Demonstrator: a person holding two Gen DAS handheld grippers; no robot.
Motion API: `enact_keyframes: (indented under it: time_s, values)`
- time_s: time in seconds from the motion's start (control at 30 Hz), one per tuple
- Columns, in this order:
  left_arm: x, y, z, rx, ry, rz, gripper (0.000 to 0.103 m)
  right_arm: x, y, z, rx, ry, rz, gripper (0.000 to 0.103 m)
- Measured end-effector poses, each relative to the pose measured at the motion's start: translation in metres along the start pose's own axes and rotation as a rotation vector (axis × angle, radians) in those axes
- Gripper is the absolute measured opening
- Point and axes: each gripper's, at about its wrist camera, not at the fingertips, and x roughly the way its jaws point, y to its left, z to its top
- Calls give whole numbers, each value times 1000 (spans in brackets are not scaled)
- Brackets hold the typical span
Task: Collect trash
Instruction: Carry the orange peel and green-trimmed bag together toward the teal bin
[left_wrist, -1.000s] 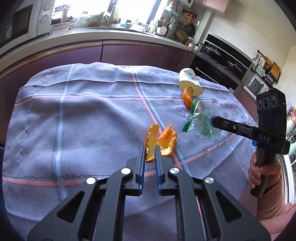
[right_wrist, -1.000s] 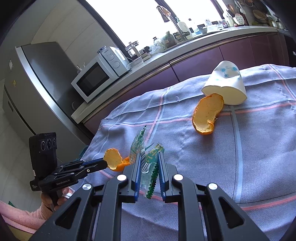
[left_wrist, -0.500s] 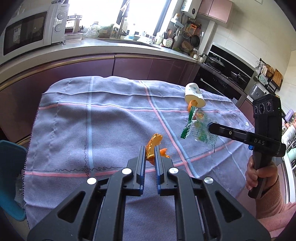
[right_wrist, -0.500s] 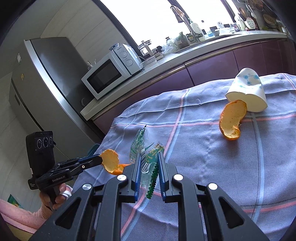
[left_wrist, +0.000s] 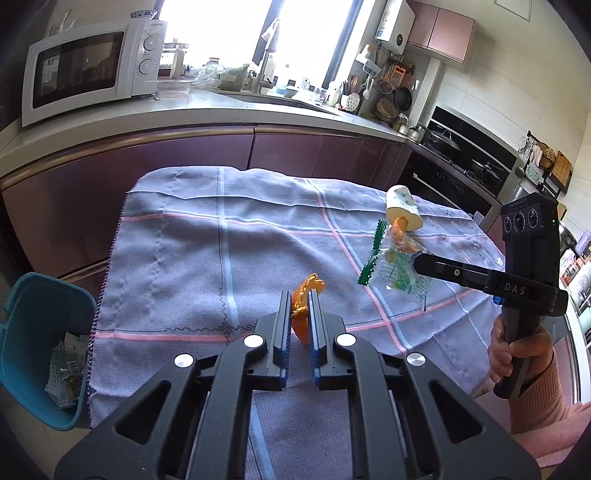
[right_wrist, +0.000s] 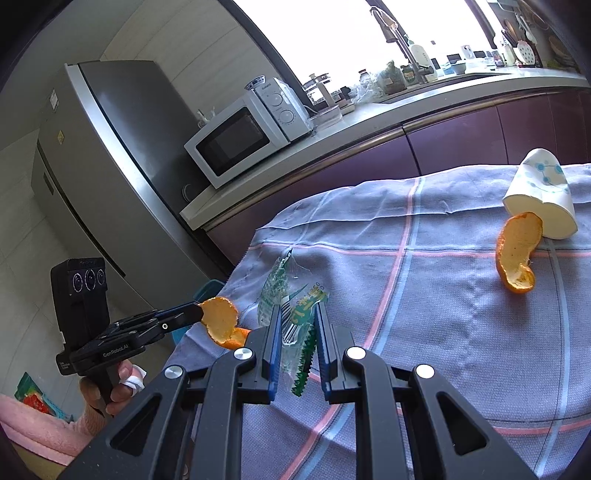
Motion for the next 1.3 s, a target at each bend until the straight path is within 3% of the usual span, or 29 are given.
enact_keyframes:
  time_s: [1.3]
  values:
    - [-82, 59, 2, -64, -138, 152, 9, 70, 75, 13, -100, 81, 140, 16]
